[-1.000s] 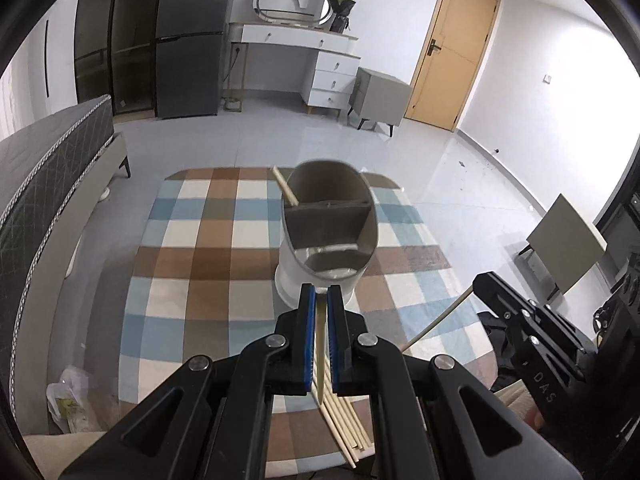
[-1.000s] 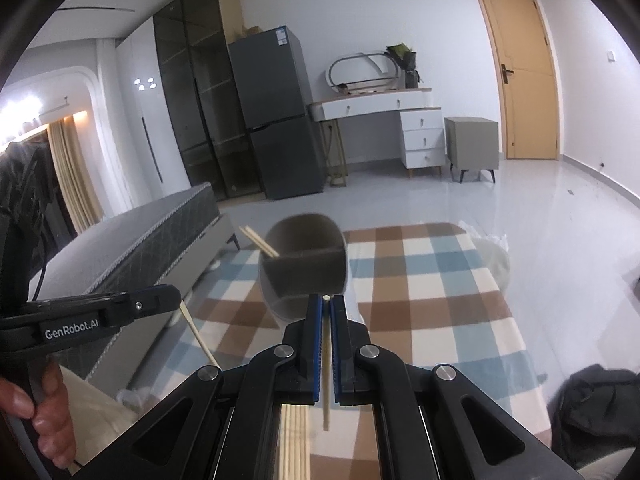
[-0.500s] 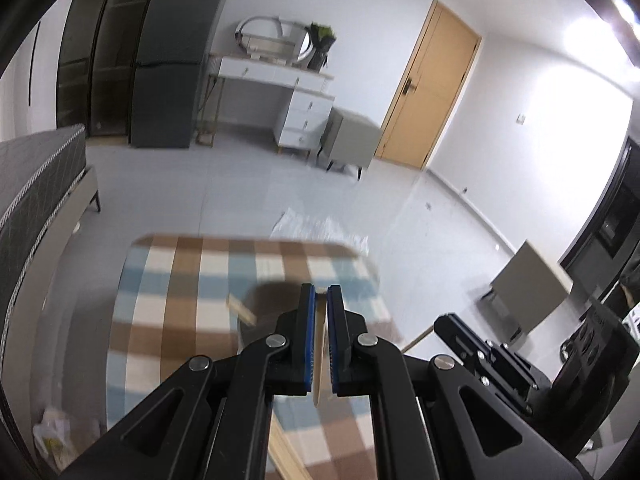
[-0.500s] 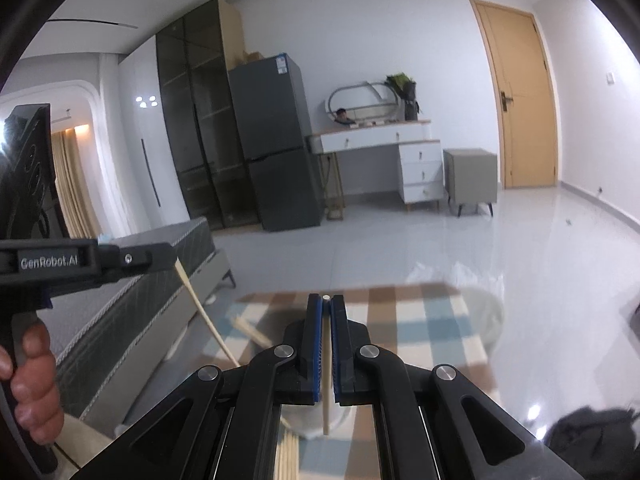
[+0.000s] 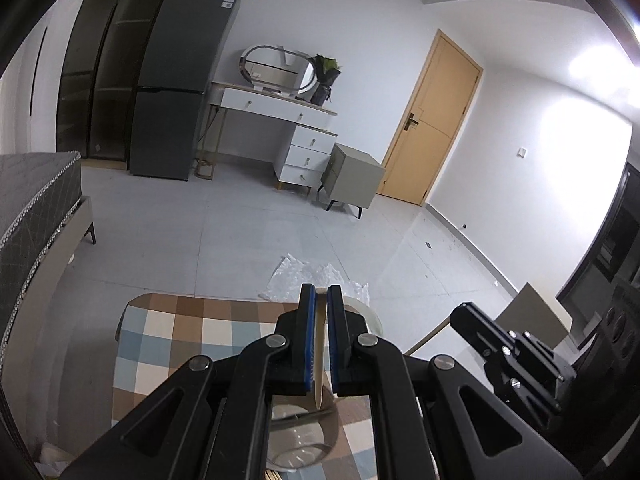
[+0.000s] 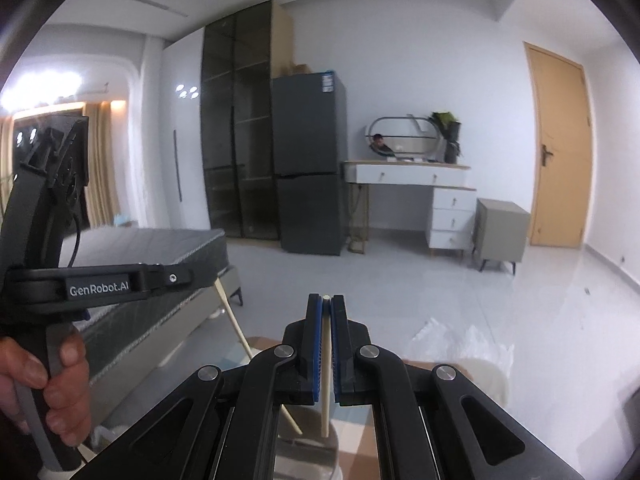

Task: Organize utensils
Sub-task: 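Carry both chopsticks over the utensil holder and lower them into it, then open both grippers to release the chopsticks and raise them from the holder, then lower both open grippers toward the chopsticks lying beside the holder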

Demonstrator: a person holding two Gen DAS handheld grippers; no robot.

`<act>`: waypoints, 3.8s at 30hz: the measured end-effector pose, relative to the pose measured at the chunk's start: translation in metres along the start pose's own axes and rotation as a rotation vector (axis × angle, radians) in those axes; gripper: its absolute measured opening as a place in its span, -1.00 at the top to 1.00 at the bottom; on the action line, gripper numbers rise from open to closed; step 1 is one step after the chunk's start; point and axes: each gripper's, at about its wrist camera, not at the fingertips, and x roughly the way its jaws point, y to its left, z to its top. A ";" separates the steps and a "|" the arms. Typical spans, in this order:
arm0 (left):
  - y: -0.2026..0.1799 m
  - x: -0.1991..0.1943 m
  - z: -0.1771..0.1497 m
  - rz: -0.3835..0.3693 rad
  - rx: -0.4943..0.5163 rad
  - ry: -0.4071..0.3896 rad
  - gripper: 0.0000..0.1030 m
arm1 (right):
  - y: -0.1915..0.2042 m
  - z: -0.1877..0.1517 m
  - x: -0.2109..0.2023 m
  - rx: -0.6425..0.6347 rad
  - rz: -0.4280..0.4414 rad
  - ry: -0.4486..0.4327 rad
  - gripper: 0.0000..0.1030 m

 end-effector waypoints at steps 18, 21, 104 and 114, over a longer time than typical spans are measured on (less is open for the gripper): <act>0.047 0.033 -0.022 -0.003 -0.149 0.044 0.97 | 0.041 -0.040 0.057 -0.218 0.068 0.168 0.94; 0.049 0.036 -0.024 -0.009 -0.153 0.073 0.97 | 0.042 -0.047 0.061 -0.220 0.071 0.186 0.93; 0.027 -0.020 -0.185 0.344 -0.009 0.238 -0.63 | 0.015 -0.213 -0.035 0.247 -0.047 0.400 -0.56; 0.049 0.009 -0.194 0.379 -0.079 0.346 -0.63 | 0.018 -0.241 0.015 0.250 -0.046 0.566 -0.54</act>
